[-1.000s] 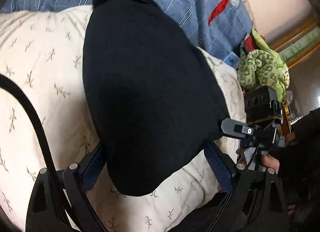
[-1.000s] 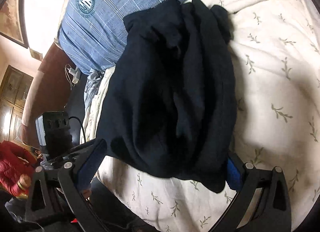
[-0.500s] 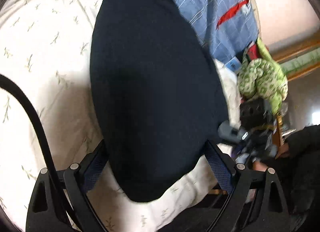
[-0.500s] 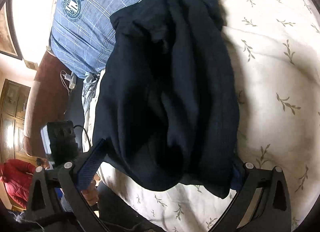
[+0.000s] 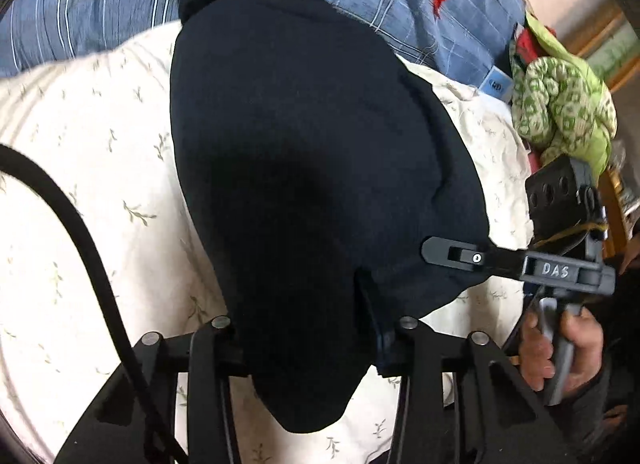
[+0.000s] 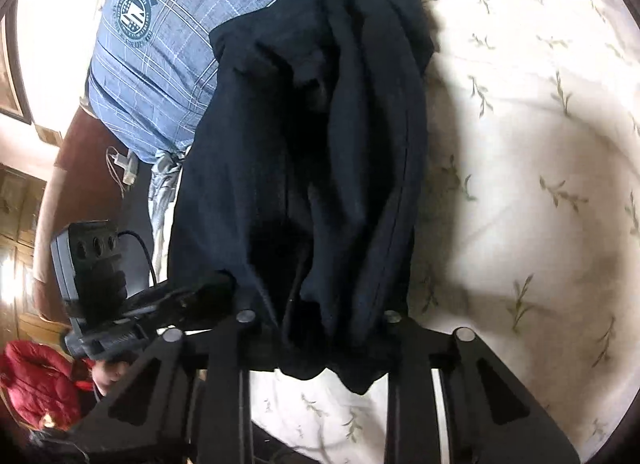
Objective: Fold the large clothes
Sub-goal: 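Lay the jacket down and open both tools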
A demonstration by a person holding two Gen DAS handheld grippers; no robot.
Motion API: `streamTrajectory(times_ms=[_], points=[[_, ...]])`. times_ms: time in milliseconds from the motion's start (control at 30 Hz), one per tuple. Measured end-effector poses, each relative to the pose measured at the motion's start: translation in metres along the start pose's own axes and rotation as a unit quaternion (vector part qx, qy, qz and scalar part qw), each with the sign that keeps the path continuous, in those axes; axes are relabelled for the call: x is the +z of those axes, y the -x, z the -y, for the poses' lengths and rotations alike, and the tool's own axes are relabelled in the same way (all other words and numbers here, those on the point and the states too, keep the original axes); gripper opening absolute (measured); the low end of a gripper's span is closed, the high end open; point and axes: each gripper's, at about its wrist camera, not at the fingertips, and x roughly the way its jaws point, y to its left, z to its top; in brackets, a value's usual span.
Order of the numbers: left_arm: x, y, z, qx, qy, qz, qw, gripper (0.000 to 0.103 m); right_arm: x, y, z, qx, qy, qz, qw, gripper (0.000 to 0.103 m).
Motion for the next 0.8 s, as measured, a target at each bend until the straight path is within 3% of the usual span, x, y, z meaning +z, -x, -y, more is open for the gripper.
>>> streamTrajectory(times_ms=[300,400,433,467,533,567,600,700,800], points=[[-0.040,0.023,0.013,0.007,-0.032,-0.032,0.9990,0.037,-0.034,0.022,0.003,0.034,-0.020,-0.033,0.999,0.022],[-0.056,0.015,0.016,0.038,-0.044,-0.033,0.9978,0.042,-0.044,0.022,0.004,0.010,-0.003,-0.035,0.999,0.023],[-0.058,0.013,0.018,0.060,-0.049,-0.022,0.9967,0.052,-0.046,0.020,0.004,-0.011,0.004,-0.030,0.999,0.034],[-0.061,0.015,0.020,0.086,-0.053,-0.006,0.9949,0.066,-0.048,0.018,0.002,-0.043,0.015,-0.020,0.999,0.055],[-0.069,0.033,0.024,0.128,-0.054,0.036,0.9897,0.080,-0.054,0.020,-0.017,-0.103,0.070,0.009,0.992,0.066],[-0.074,0.045,0.027,0.144,-0.061,0.063,0.9857,0.084,-0.060,0.027,-0.033,-0.154,0.093,0.032,0.983,0.077],[-0.079,0.059,0.029,0.166,-0.069,0.092,0.9795,0.085,-0.065,0.036,-0.046,-0.179,0.113,0.056,0.976,0.080],[-0.080,0.100,0.037,0.208,-0.069,0.157,0.9630,0.087,-0.078,0.053,-0.087,-0.243,0.174,0.101,0.949,0.082],[-0.072,0.121,0.044,0.249,-0.072,0.191,0.9466,0.094,-0.083,0.058,-0.127,-0.318,0.228,0.150,0.908,0.087]])
